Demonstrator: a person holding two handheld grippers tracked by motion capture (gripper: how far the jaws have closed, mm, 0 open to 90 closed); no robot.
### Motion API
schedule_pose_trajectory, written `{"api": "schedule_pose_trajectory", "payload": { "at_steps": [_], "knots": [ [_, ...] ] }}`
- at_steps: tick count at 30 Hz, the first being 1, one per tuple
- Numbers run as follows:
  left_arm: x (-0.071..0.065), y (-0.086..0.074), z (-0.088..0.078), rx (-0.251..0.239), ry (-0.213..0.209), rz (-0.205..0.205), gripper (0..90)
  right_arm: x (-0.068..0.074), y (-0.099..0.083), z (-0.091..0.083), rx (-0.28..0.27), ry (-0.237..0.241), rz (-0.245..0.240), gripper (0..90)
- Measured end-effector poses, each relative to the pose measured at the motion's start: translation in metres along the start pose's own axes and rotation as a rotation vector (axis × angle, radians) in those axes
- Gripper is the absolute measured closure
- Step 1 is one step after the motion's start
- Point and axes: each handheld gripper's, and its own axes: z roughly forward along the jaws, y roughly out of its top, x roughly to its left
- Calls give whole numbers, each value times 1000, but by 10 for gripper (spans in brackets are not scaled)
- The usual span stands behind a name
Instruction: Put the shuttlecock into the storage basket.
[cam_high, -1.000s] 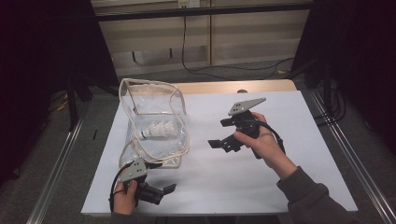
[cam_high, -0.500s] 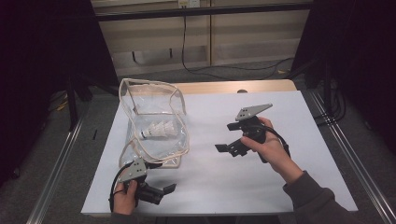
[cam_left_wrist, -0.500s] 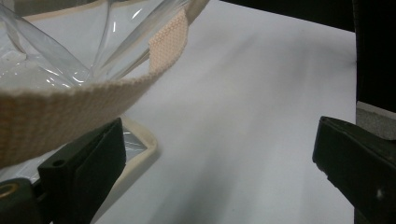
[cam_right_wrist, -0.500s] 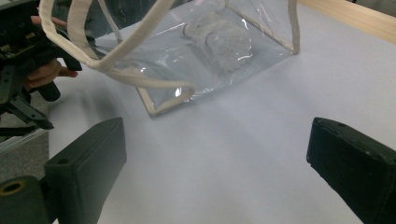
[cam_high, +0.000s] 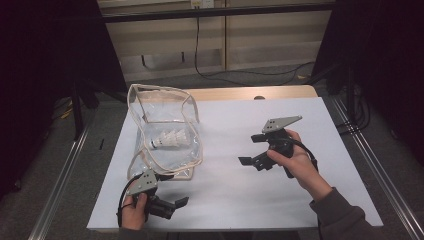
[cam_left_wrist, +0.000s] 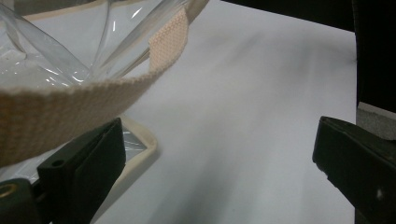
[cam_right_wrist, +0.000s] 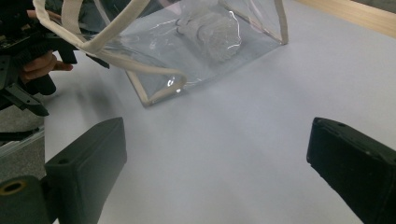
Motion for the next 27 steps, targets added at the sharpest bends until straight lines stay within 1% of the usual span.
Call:
{"api": "schedule_pose_trajectory", "payload": {
  "at_steps": [3,7,12,19,27],
  "knots": [
    [0,0,0,0,0,0,25,-1,-4,-2,2,-1,0,45],
    [0,0,0,-1,-2,-1,24,-3,-11,-3,-1,-5,13,45],
    [0,0,0,-1,-2,-1,24,-6,-18,-6,1,-12,10,45],
    [0,0,0,2,-1,2,24,-9,-28,-10,9,-16,18,45],
    [0,0,0,2,3,1,24,-12,-37,-14,6,-25,28,45]
  ]
}}
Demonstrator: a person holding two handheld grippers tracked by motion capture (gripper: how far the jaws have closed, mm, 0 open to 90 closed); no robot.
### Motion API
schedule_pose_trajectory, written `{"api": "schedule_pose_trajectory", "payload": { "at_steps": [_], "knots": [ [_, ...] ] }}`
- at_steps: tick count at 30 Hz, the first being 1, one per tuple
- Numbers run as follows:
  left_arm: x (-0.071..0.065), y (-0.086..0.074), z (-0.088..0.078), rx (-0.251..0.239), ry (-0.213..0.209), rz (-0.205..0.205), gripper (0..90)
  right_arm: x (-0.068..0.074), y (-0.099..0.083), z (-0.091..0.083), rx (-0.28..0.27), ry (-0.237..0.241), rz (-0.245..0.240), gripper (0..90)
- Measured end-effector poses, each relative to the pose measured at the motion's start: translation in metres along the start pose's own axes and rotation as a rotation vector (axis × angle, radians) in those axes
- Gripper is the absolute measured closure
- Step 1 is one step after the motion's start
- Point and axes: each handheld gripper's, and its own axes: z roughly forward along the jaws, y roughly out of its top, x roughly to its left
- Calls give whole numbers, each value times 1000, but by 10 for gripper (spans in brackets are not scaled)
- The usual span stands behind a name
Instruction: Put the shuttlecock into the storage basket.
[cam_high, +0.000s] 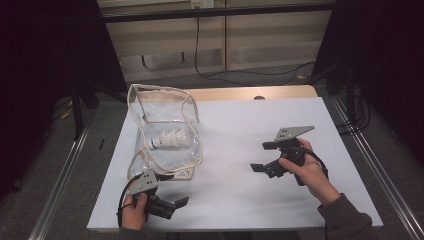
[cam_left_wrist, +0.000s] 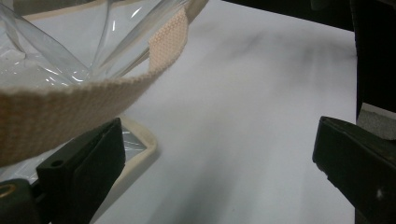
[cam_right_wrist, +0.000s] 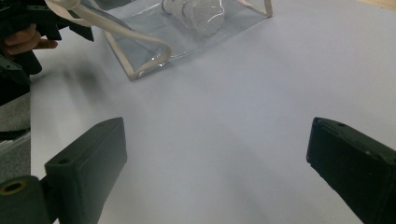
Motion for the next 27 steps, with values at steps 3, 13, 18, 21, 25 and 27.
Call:
{"api": "schedule_pose_trajectory", "payload": {
  "at_steps": [3,13,18,21,25,27],
  "knots": [
    [0,0,0,0,0,0,24,-2,-4,-1,-4,-2,2,45],
    [0,0,0,1,0,0,24,-4,-14,-5,-3,-13,4,46],
    [0,0,0,1,1,0,24,-5,-19,-7,-3,-16,8,46],
    [0,0,0,1,0,0,24,-6,-22,-8,-2,-20,11,46],
    [0,0,0,1,1,0,24,-6,-26,-10,-3,-28,9,46],
    [0,0,0,1,1,1,24,-6,-27,-11,-5,-30,11,46]
  ]
}}
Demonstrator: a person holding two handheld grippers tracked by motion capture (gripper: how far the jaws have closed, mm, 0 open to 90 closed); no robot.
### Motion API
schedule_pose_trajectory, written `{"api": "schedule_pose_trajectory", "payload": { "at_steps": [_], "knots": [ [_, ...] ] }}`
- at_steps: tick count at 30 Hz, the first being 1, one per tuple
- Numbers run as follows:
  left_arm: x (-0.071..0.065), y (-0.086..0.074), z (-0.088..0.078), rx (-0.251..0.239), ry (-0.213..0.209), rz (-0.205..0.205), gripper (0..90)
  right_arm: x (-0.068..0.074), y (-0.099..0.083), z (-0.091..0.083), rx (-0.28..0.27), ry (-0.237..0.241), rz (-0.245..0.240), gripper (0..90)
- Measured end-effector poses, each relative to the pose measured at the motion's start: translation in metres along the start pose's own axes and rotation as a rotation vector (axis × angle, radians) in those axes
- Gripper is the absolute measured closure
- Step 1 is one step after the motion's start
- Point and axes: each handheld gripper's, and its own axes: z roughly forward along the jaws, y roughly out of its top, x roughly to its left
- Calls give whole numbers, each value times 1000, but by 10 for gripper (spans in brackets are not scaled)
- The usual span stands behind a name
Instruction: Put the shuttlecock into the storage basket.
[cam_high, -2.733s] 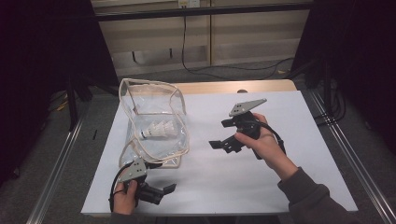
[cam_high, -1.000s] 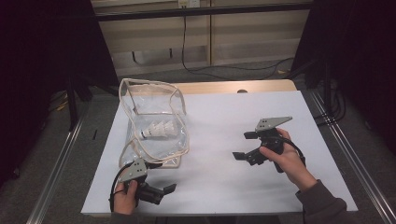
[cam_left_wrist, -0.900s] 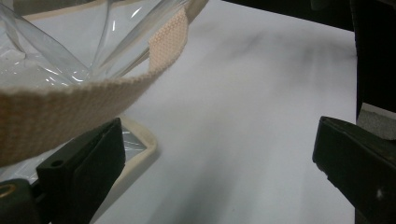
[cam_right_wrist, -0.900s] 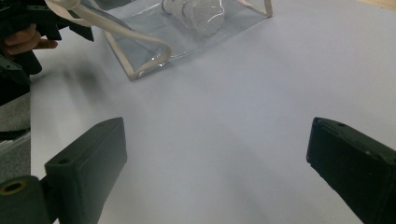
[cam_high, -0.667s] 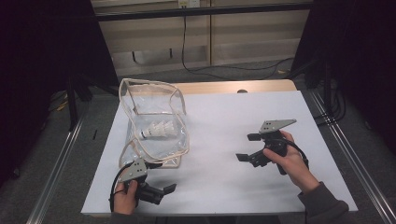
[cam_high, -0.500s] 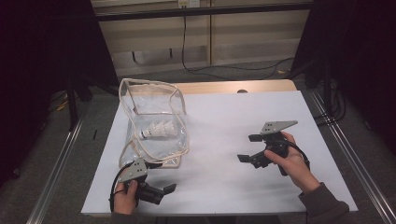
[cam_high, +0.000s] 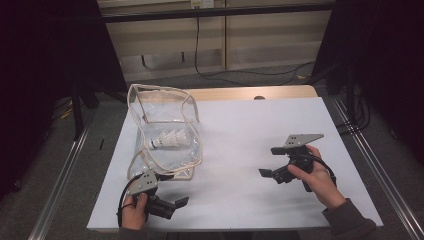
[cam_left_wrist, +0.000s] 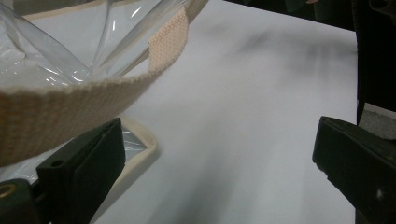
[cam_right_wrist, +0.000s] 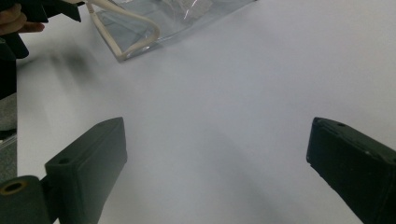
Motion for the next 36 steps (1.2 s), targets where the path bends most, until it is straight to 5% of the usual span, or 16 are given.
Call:
{"api": "schedule_pose_trajectory", "payload": {
  "at_steps": [36],
  "knots": [
    [0,0,0,3,-2,2,24,-4,-23,-6,8,-22,3,46]
  ]
}}
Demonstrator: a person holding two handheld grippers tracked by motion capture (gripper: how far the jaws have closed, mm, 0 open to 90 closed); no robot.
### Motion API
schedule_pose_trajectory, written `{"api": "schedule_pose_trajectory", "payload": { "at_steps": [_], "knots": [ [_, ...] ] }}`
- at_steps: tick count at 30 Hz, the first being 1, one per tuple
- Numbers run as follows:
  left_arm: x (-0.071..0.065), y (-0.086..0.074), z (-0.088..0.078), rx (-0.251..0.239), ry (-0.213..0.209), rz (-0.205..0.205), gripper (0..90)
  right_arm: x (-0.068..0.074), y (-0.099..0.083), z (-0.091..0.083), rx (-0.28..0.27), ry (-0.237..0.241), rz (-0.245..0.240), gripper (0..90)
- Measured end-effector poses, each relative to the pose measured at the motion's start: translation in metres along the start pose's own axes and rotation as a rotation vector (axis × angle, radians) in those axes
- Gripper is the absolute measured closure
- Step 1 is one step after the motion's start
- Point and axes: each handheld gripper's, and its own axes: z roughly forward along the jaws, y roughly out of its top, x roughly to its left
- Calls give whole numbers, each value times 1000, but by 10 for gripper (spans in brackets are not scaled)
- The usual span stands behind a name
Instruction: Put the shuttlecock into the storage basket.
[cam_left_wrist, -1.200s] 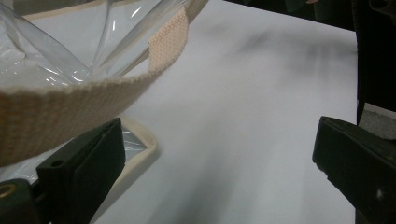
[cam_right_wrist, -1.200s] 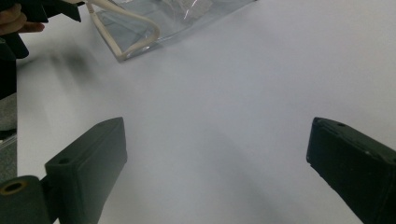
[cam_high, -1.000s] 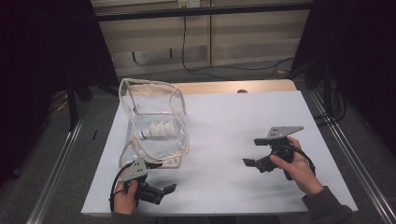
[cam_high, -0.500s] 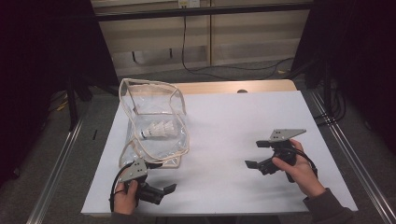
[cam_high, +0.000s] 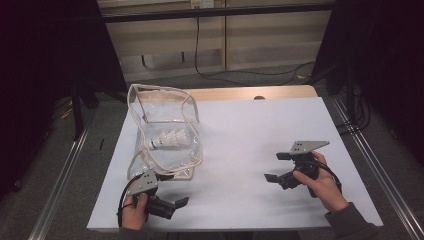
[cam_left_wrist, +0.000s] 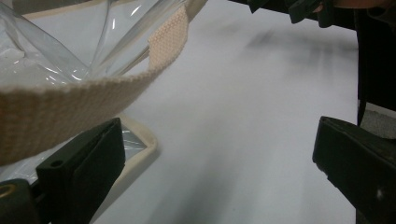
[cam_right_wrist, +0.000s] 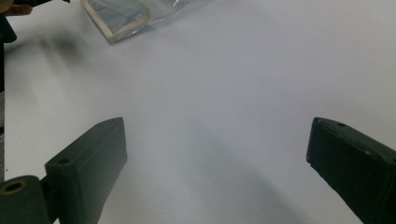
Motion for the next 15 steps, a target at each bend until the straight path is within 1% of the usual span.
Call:
{"api": "schedule_pose_trajectory", "payload": {
  "at_steps": [9,15],
  "knots": [
    [0,0,0,-1,-1,-1,24,-2,-4,-3,-6,-6,4,46],
    [0,0,0,-1,4,-1,24,-5,-10,-4,4,-14,14,46]
  ]
}}
